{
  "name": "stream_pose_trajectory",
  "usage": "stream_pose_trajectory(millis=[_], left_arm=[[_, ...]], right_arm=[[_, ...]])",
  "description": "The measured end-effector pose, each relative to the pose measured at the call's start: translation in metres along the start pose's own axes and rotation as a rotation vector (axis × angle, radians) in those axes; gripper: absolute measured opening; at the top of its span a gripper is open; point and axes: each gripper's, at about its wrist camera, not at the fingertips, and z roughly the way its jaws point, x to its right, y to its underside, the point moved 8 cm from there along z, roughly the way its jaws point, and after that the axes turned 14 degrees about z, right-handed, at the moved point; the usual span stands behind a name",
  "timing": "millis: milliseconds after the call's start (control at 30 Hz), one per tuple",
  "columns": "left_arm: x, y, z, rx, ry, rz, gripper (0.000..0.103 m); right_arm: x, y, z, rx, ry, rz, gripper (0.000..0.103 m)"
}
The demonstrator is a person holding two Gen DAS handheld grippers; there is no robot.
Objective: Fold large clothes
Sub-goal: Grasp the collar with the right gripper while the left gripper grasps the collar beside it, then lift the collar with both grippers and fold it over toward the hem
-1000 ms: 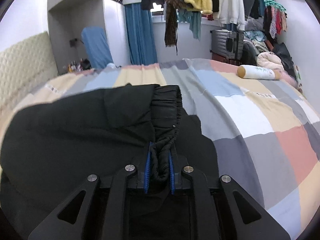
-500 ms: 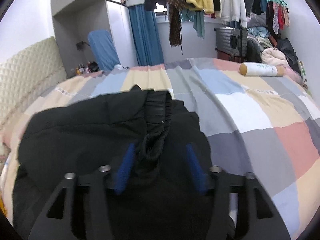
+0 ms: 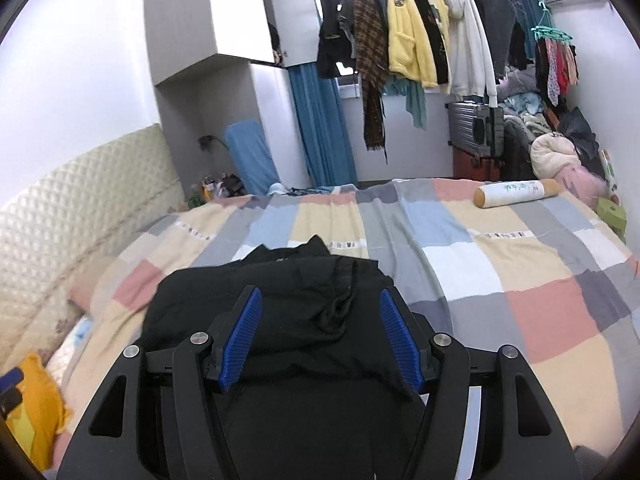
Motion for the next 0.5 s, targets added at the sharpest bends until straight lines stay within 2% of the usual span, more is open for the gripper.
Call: stream_pose_trajectory(millis=[133, 267, 367, 500], left_arm=[[-0.007, 0.003, -0.02, -0.025, 0.023, -0.029, 0.084], [-0.02, 0.017, -0.023, -0.08, 0.088, -0.089, 0.084], [-0.042, 0.04, -0.012, -0.163, 0.101, -0.141, 0.084], [-0.071, 0.071, 0.008, -0.253, 0.124, -0.232, 0.084]], right_arm=[[0.003, 0.014, -0.03, -0.049, -0.031, 0.013, 0.06], [0.018, 0.035, -0.051, -0.122, -0.06, 0.055, 0.06], [0.036, 0.057, -0.059, -0.191, -0.075, 0.107, 0.06], [0.068, 0.1, -0.057, -0.326, -0.063, 0.198, 0.06]])
